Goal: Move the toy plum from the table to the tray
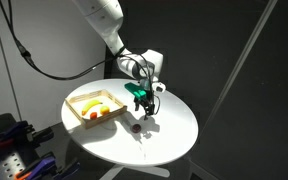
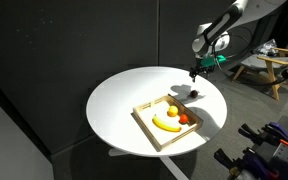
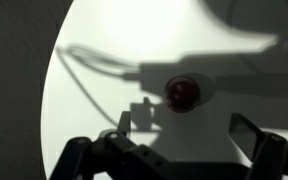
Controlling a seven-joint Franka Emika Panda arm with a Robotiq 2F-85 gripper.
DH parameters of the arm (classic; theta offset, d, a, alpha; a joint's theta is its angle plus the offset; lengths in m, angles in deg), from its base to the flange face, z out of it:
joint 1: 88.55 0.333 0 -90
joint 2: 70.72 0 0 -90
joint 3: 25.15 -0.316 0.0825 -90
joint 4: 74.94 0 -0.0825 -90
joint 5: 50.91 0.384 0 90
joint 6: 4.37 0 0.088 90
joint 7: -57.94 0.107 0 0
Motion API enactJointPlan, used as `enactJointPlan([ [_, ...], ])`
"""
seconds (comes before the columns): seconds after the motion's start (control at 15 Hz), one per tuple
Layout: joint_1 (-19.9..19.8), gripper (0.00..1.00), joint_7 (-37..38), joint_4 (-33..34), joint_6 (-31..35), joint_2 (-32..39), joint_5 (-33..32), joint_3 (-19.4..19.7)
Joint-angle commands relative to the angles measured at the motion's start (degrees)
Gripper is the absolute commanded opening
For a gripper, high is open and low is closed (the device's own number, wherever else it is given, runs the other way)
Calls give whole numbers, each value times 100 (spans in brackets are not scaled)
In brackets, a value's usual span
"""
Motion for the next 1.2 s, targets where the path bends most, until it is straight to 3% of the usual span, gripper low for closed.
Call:
enactJointPlan([
  [0.0,-120,100,-70,555,-179,400,47,-105],
  [1.13,-209,100,-209,1451,-140,1369,21,-178],
])
